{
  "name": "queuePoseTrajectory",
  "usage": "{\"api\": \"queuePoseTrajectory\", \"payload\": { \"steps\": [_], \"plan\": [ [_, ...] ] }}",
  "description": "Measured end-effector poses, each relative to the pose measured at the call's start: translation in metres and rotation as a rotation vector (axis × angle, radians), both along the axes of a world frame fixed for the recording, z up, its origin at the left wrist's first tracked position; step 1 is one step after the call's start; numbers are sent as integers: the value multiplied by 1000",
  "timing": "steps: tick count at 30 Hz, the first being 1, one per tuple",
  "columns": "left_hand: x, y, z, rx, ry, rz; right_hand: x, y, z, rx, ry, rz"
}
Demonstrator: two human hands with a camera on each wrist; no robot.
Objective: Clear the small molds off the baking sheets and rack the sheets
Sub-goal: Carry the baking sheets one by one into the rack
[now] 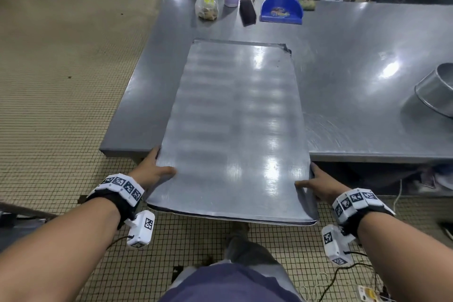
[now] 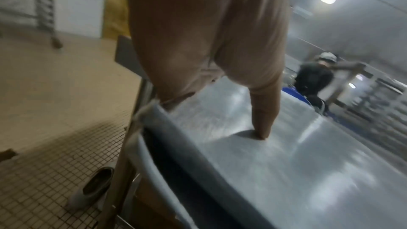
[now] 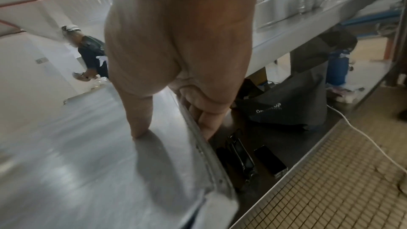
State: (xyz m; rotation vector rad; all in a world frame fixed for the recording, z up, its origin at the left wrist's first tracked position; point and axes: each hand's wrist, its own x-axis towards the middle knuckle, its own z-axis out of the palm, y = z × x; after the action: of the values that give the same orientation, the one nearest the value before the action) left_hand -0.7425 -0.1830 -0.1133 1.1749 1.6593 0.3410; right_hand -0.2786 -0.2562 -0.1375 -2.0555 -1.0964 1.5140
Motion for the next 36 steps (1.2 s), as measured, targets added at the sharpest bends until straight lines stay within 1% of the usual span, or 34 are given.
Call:
{"api": "queuePoseTrajectory", "payload": {
  "steps": [3, 5, 7, 10, 14, 17, 19, 22, 24, 26, 28, 29, 30, 32, 33, 34, 36],
  "plan": [
    [0, -3, 3, -1, -72, 45, -4, -1, 2, 7, -25, -1],
    [4, -5, 3, 22, -82, 93, -6, -2, 4, 22, -47, -9],
    [6, -5, 6, 24, -82, 107, -6, -3, 5, 41, -100, -36],
    [-3, 1, 10, 21, -64, 49, -3, -2, 15, 101, -196, -55],
    [-19, 14, 18, -3, -118, -40, 3, -2, 38, 161, -269, 55],
    [-22, 18, 34, -44, -143, -149, 14, -3, 50, 166, -270, 117],
    [-21, 16, 46, -85, -138, -170, 23, -4, 57, 156, -229, 115],
    [-21, 15, 47, -87, -145, -151, 31, -3, 64, 178, -145, 39],
    [-13, 15, 50, -23, -158, -134, 35, 0, 63, 169, -122, 18],
    [-2, 15, 53, 87, -133, -36, 35, 5, 64, 155, -127, 7],
    [5, 19, 55, 166, -157, 77, 33, 13, 65, 159, -206, 6],
    [7, 22, 53, 193, -145, 100, 29, 15, 64, 208, -276, 14],
    [7, 26, 49, 216, -118, 106, 25, 17, 66, 264, -338, -15],
    [8, 33, 45, 260, -47, 116, 18, 20, 61, 399, -419, -17],
    [11, 36, 44, 271, -20, 129, 18, 25, 58, 407, -457, 8],
    [11, 39, 41, 280, -4, 145, 13, 28, 65, 378, -444, -28],
    [13, 46, 36, 295, 4, 151, 17, 41, 63, 314, -453, -113]
  ]
}}
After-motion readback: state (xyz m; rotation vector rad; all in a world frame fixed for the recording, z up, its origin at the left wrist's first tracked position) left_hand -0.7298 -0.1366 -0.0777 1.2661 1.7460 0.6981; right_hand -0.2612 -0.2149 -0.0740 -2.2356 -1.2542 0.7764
